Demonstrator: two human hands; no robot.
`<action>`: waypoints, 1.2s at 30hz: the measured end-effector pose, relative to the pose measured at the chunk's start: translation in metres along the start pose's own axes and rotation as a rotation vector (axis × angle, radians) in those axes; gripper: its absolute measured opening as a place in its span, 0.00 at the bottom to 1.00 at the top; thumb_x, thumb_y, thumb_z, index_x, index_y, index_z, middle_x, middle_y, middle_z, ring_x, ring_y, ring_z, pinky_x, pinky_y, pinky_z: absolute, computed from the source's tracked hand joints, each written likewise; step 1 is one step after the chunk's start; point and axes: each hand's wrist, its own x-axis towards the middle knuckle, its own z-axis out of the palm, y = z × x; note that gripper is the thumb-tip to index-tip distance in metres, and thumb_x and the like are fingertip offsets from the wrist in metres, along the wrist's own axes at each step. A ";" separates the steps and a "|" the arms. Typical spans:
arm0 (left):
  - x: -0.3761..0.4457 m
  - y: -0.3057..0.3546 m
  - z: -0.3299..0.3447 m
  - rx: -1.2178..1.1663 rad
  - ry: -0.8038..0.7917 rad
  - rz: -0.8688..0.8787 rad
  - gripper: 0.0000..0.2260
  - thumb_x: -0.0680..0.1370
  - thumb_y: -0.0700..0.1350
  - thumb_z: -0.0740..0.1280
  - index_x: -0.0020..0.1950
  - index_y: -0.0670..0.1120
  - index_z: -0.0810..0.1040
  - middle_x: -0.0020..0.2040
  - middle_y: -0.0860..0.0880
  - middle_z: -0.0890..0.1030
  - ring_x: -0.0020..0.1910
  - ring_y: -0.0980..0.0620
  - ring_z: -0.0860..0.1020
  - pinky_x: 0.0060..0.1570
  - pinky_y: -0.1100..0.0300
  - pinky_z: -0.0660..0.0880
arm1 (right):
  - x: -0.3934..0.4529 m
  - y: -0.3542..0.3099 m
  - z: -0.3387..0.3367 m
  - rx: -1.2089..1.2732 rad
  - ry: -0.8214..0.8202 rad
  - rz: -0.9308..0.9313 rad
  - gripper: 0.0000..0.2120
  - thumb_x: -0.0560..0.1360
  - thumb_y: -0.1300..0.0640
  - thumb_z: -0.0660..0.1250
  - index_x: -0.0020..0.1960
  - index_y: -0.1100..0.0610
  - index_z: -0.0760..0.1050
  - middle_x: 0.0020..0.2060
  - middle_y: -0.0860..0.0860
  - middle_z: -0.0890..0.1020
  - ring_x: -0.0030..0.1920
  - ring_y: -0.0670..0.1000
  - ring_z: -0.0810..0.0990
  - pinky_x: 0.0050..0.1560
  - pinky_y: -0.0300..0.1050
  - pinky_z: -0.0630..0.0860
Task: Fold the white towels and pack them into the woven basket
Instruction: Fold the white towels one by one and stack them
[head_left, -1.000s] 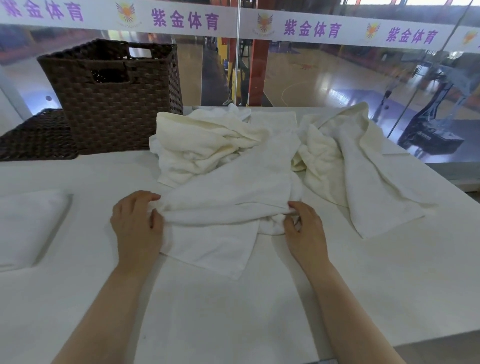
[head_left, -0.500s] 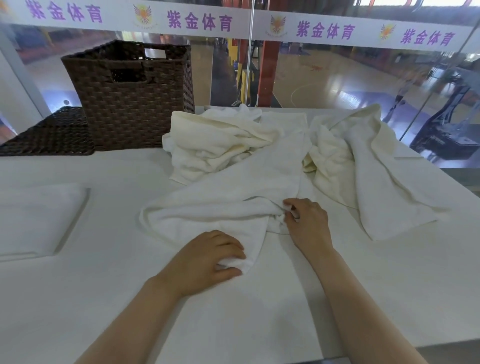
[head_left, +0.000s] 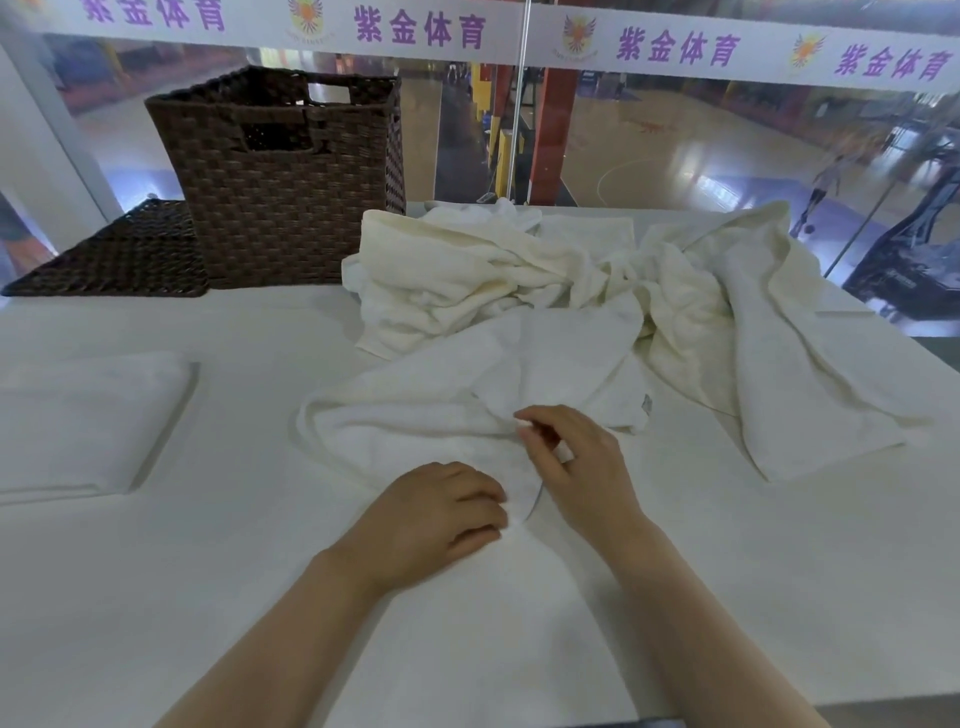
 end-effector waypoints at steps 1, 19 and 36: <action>0.000 0.000 -0.001 -0.008 0.025 -0.010 0.08 0.81 0.51 0.64 0.50 0.51 0.81 0.55 0.55 0.80 0.52 0.54 0.78 0.47 0.60 0.73 | -0.004 -0.001 0.003 0.015 -0.037 0.015 0.05 0.77 0.58 0.69 0.53 0.55 0.80 0.43 0.45 0.82 0.43 0.41 0.78 0.48 0.30 0.71; 0.002 0.002 -0.002 -0.109 -0.011 -0.135 0.08 0.77 0.55 0.67 0.52 0.53 0.80 0.50 0.58 0.79 0.47 0.56 0.75 0.45 0.61 0.72 | -0.028 -0.019 0.001 0.264 -0.134 0.259 0.12 0.75 0.59 0.72 0.49 0.41 0.76 0.46 0.39 0.82 0.46 0.45 0.81 0.47 0.33 0.75; 0.004 0.006 -0.005 0.071 0.382 -0.222 0.10 0.79 0.49 0.65 0.46 0.45 0.83 0.36 0.53 0.81 0.34 0.54 0.75 0.37 0.61 0.70 | -0.040 -0.040 0.003 0.422 -0.019 0.394 0.11 0.73 0.63 0.73 0.46 0.47 0.78 0.42 0.39 0.83 0.47 0.43 0.83 0.47 0.33 0.76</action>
